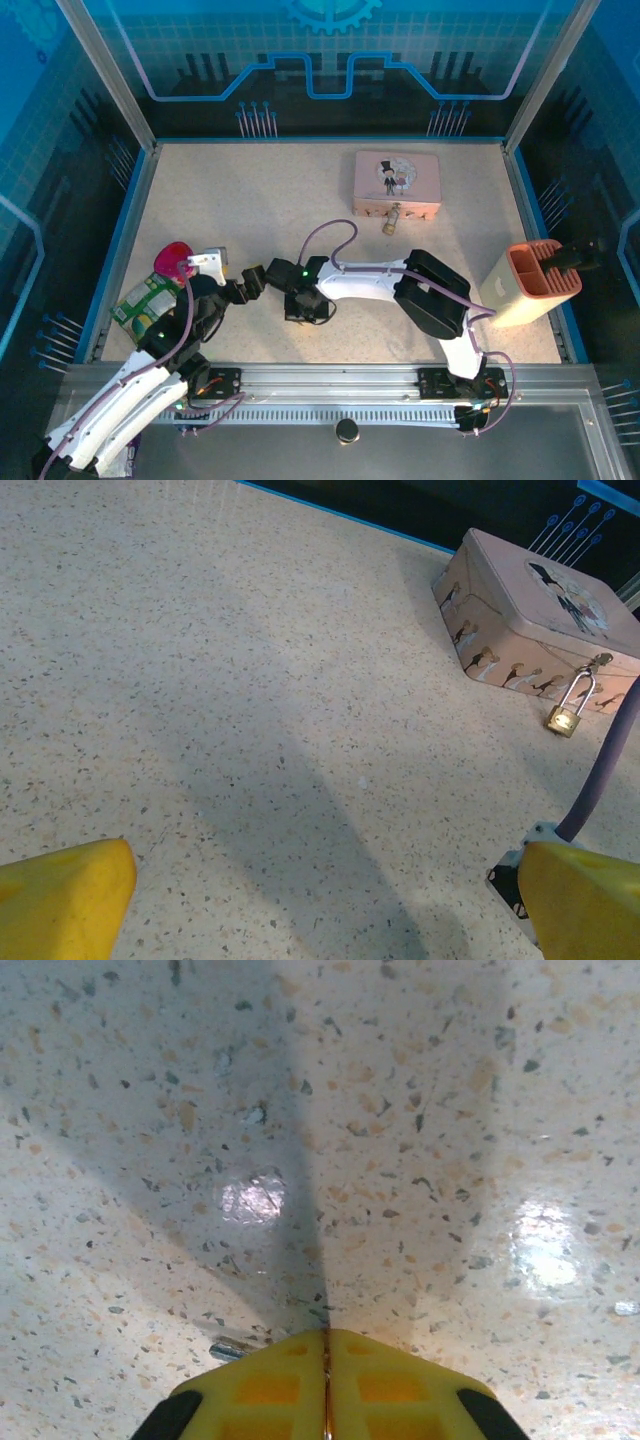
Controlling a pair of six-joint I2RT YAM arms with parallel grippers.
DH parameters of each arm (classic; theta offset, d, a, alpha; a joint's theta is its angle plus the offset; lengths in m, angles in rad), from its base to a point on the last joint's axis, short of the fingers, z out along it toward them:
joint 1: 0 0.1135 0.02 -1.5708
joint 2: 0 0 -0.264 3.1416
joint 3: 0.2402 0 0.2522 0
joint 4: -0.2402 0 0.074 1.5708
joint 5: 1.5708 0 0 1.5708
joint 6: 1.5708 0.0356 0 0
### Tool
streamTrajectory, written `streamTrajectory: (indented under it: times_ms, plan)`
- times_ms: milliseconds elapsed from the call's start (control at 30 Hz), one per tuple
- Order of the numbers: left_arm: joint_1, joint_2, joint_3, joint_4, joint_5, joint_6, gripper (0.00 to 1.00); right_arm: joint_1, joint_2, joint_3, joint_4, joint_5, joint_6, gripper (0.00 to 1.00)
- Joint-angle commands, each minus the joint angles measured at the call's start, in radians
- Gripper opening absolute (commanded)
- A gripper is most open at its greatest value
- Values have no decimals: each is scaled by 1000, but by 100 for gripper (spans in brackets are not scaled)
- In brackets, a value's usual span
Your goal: Unlock the padlock with the key
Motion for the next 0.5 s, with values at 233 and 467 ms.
streamTrajectory:
  times_ms: [233,467]
  plan:
    - [-6,72,-6,110,37,-35,99,24,-145,-191,167,48,61,0]
    - [-6,45,-11,87,18,-41,99,8,-221,-286,253,64,75,0]
